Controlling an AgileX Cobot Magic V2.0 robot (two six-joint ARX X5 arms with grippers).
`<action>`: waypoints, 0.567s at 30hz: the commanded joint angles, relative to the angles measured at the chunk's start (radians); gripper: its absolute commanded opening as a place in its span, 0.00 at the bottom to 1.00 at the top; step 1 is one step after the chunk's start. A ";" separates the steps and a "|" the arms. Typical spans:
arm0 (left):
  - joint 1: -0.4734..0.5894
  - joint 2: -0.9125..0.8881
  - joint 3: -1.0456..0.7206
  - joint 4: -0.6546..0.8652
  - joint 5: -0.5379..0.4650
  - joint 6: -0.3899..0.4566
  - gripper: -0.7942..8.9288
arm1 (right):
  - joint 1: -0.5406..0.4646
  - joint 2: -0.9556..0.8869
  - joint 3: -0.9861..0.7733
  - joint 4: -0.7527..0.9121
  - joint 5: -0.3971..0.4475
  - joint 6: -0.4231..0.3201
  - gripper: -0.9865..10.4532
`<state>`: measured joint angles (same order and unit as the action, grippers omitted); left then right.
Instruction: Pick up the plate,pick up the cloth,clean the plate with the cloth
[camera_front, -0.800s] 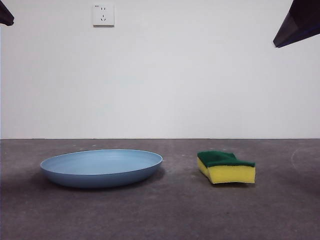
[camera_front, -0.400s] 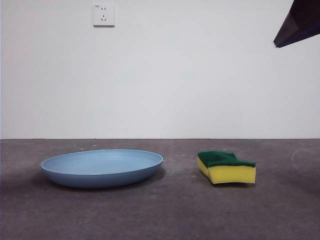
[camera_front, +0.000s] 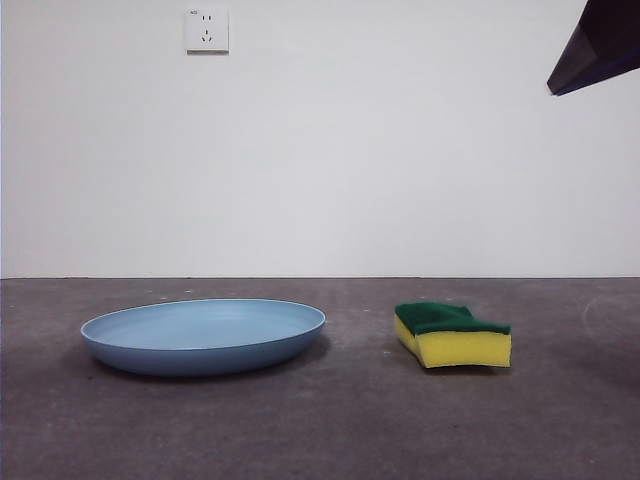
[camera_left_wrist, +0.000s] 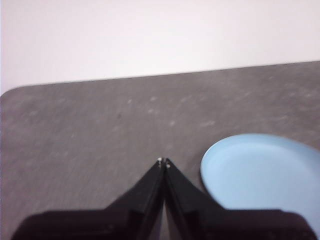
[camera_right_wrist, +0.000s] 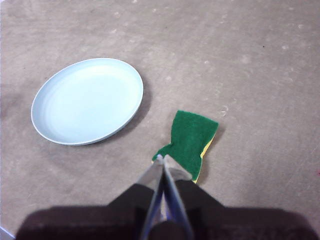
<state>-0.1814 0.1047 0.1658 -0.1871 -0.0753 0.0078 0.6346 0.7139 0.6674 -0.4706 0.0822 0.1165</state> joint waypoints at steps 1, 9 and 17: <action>0.026 -0.032 -0.063 0.017 0.003 0.010 0.08 | 0.001 -0.002 -0.003 0.010 0.002 0.010 0.09; 0.059 -0.077 -0.142 -0.005 0.007 -0.019 0.08 | 0.001 -0.002 -0.003 0.010 0.002 0.010 0.09; 0.059 -0.089 -0.141 -0.051 0.003 -0.030 0.08 | 0.001 -0.002 -0.003 0.010 0.002 0.010 0.09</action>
